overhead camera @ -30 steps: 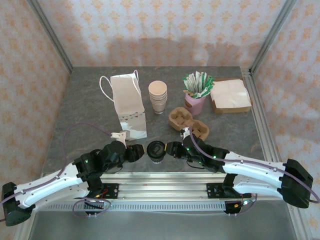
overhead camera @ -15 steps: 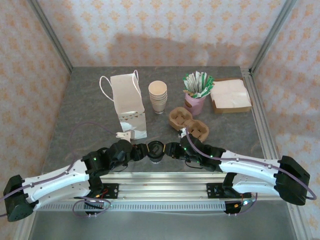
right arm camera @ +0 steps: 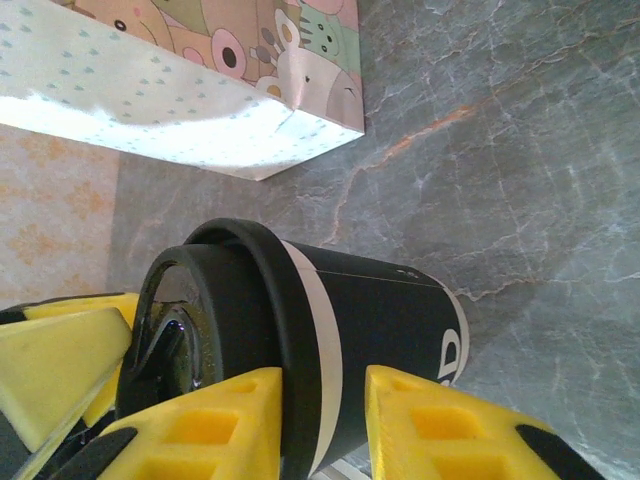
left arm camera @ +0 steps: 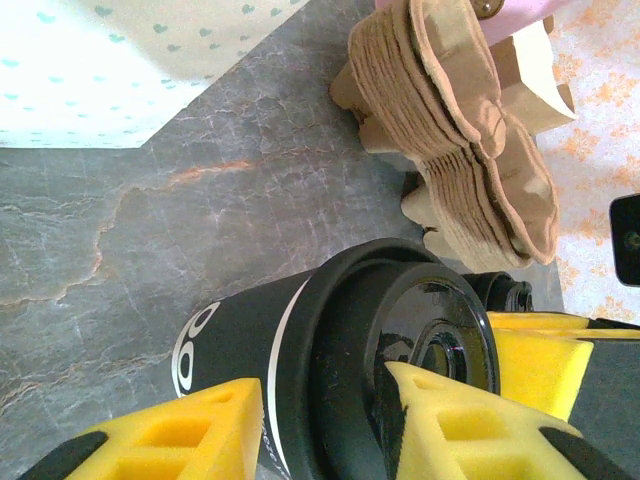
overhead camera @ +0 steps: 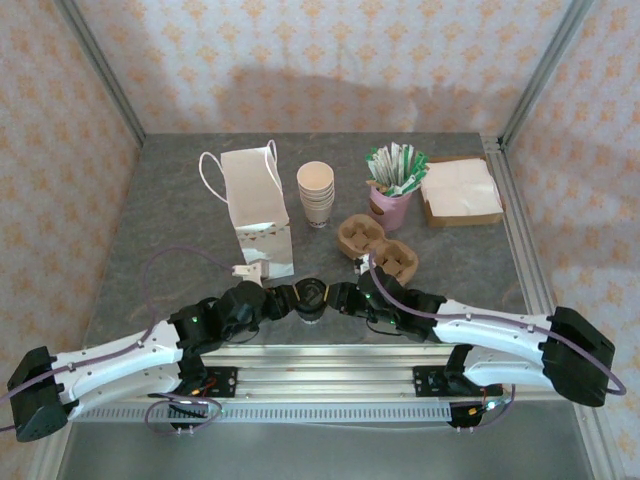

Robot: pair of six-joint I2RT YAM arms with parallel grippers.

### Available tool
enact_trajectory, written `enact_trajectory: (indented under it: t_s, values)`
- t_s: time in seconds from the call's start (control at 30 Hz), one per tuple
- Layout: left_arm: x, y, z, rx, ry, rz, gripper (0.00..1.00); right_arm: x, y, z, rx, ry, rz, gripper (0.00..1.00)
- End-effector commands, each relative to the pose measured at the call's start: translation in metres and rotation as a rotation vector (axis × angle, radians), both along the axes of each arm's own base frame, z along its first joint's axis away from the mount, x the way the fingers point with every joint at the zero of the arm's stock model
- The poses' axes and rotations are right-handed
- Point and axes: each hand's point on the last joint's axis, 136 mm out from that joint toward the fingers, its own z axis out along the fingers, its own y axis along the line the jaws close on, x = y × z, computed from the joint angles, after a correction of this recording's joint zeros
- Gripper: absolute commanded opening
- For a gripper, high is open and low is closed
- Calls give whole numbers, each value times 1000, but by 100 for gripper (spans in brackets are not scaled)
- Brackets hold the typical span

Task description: Pack the takeout coffee

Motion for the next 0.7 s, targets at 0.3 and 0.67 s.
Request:
enact_trajectory:
  t_s: [0.3,0.67]
  values:
    - [-15,17,-52,145,102,-19,36,-41,-31,-91,-213,165,-2,25]
    - [-18,21,-58,179,110,-24,37,-28,-26,-60,-149,82,-38,25]
